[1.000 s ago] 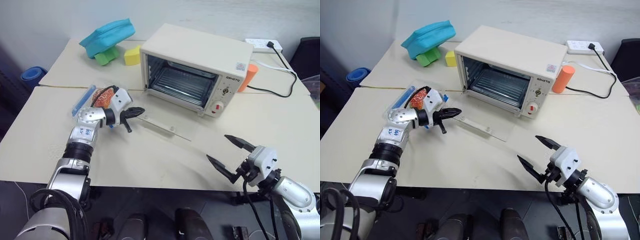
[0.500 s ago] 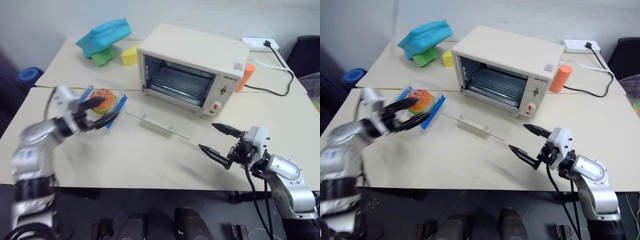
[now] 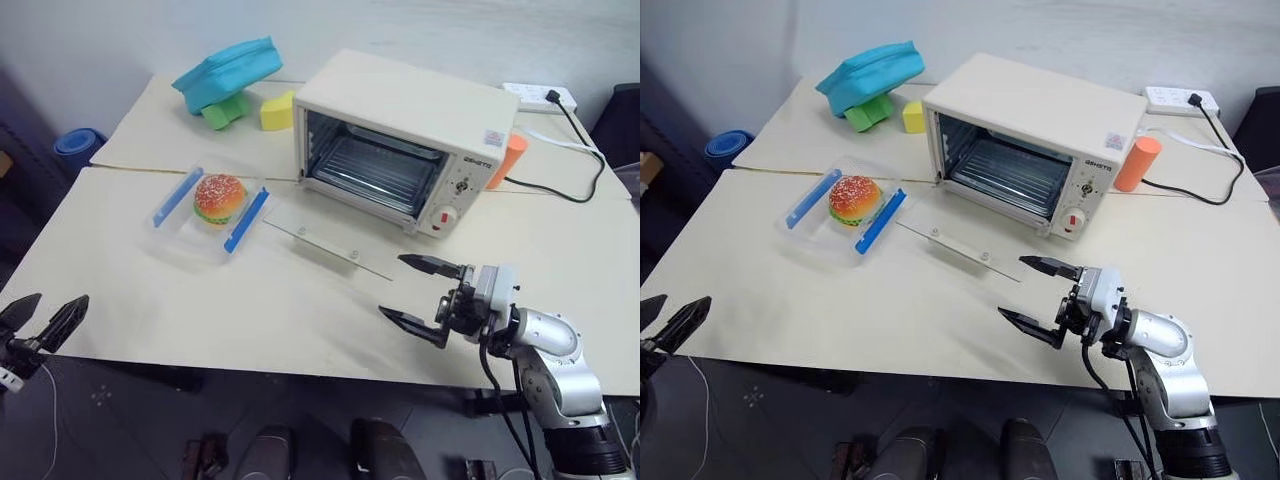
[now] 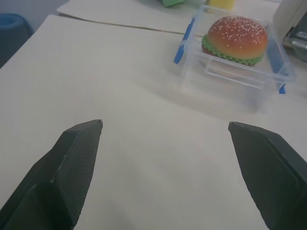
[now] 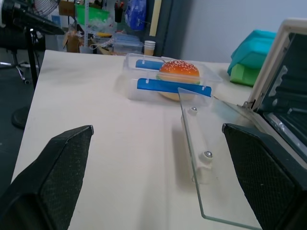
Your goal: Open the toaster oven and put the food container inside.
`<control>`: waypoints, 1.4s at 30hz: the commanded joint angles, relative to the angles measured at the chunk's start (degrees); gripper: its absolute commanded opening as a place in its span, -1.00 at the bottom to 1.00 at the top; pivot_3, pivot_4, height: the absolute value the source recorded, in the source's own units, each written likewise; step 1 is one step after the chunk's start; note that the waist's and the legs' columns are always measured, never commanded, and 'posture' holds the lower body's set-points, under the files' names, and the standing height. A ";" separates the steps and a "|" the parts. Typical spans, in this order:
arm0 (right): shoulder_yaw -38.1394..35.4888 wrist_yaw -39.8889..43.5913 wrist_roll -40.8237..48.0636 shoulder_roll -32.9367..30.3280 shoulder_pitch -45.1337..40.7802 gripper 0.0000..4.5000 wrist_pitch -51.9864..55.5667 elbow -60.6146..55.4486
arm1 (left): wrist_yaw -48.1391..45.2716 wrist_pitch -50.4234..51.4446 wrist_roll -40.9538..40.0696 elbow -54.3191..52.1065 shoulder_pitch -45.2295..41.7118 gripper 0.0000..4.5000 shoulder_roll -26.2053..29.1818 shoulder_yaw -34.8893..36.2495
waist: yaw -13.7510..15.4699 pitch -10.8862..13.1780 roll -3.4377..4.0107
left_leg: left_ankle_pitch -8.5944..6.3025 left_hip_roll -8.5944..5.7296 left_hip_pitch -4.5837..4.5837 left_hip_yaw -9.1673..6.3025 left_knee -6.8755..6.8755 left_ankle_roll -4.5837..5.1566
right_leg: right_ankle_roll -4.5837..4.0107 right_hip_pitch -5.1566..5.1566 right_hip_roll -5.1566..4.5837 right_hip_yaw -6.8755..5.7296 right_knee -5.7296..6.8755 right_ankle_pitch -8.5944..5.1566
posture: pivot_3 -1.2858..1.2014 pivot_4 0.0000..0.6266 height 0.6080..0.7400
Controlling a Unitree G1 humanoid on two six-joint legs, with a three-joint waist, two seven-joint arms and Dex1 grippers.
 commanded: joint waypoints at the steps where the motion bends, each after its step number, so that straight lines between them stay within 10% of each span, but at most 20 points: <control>1: -0.47 0.88 0.06 -0.05 0.18 1.00 -3.08 0.05 | 9.83 11.63 -6.43 -4.32 -5.27 0.99 2.67 -0.45 | 0.00 0.00 0.00 | 0.00 0.00 0.00 -0.02 0.00 -0.01 | 0.00 -0.01 0.01 -0.01 0.04 0.00 | 0.03 -0.52 1.00; 5: -1.23 1.85 2.53 -1.24 1.51 1.00 -0.90 -0.76 | 23.85 31.32 -18.12 -3.23 -18.23 0.99 2.35 -0.79 | -0.16 0.00 0.00 | 0.05 -0.01 -0.04 -0.13 0.01 -0.20 | 0.00 -0.06 0.05 -0.09 0.10 0.00 | 0.03 -0.52 1.00; 11: -1.71 1.15 2.96 -1.65 2.97 1.00 -0.29 -2.45 | 40.54 45.36 -15.18 0.11 -36.34 0.99 -4.15 -3.30 | -0.46 -0.01 -0.02 | 0.18 -0.11 -0.07 -0.13 0.10 -0.47 | 0.01 -0.12 0.09 -0.15 0.24 0.00 | 0.03 -0.52 1.00; 23: -1.96 -1.94 2.10 -1.73 7.29 1.00 0.38 -6.81 | 44.24 39.79 -1.50 12.11 -45.91 0.99 -7.66 -13.33 | -1.20 -0.02 -0.04 | 0.25 -0.10 -0.07 -0.09 0.16 -0.62 | 0.01 -0.15 0.14 -0.13 0.37 0.00 | 0.03 -0.52 1.00; 36: -1.59 -5.63 -0.10 -0.90 9.21 1.00 -1.14 -7.88 | 41.45 31.35 6.34 23.98 -53.46 -0.70 -1.96 -15.35 | -1.19 -0.02 -0.05 | 0.26 -0.11 -0.09 -0.09 0.17 -0.64 | 0.01 -0.20 0.12 -0.13 0.42 0.00 | 0.03 -0.52 1.00; 42: -1.84 -6.66 -0.38 -0.67 10.20 1.00 -1.56 -8.18 | 36.37 27.61 8.31 28.88 -55.33 -0.99 3.22 -18.22 | -1.11 -0.02 -0.06 | 0.26 -0.13 -0.12 -0.09 0.17 -0.63 | 0.01 -0.20 0.09 -0.14 0.40 0.00 | 0.03 -0.52 1.00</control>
